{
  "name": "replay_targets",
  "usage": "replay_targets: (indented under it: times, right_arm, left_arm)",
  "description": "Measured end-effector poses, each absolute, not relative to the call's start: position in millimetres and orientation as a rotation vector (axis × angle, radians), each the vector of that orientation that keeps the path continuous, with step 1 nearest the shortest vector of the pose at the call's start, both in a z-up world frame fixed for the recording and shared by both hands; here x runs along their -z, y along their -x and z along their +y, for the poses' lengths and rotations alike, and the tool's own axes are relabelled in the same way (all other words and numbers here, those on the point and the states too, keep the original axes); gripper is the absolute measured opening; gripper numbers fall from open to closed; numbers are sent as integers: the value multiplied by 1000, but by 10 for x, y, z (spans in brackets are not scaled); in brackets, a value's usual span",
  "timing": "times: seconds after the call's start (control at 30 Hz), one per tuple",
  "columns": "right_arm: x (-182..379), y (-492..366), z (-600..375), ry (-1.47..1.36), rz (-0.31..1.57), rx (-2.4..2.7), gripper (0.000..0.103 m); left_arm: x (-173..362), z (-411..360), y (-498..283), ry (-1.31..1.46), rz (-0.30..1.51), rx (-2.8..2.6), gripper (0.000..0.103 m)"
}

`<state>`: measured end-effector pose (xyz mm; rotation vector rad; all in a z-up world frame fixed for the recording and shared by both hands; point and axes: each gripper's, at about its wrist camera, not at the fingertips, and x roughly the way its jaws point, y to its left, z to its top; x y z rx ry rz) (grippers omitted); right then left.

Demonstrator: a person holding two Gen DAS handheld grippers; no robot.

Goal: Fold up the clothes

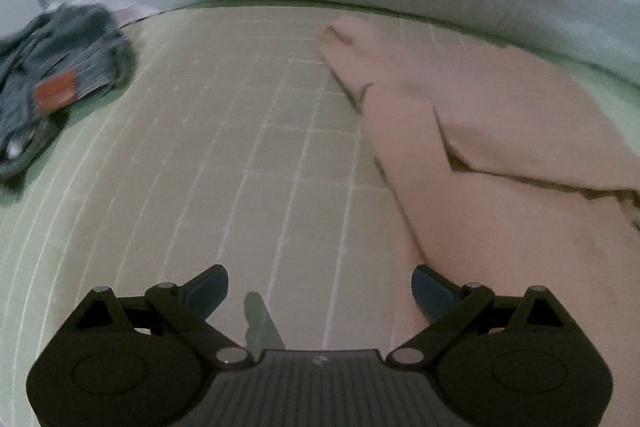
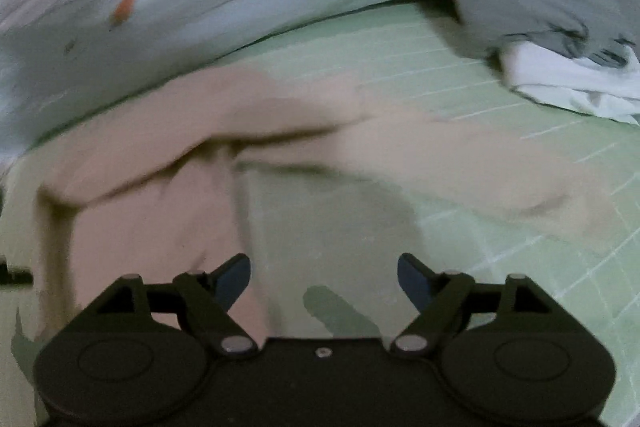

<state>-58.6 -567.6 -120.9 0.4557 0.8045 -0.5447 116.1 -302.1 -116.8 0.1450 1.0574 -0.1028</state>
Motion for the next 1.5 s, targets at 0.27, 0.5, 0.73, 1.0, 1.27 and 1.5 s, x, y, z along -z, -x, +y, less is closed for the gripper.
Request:
replay_targets:
  times: [0.27, 0.5, 0.73, 1.0, 1.27, 1.5]
  right_arm:
    - [1313, -176, -6420, -570, 765, 556, 82]
    - [1454, -667, -6558, -474, 797, 537, 82]
    - [1387, -793, -6576, -427, 764, 426, 22]
    - [676, -701, -6727, -422, 492, 363, 3]
    - [790, -569, -7090, -456, 531, 590, 3]
    - [901, -477, -7091, -489, 577, 634, 3]
  left_arm:
    - [1252, -3285, -1663, -211, 1060, 94, 99]
    - [1294, -3292, -1762, -199, 1068, 94, 103]
    - [1311, -3234, -1787, -130, 1094, 88, 103]
    - [1325, -3165, -1818, -90, 1110, 106, 103]
    - [1327, -3144, -1820, -65, 1119, 115, 103]
    - [1165, -3059, -1881, -23, 1112, 168, 103]
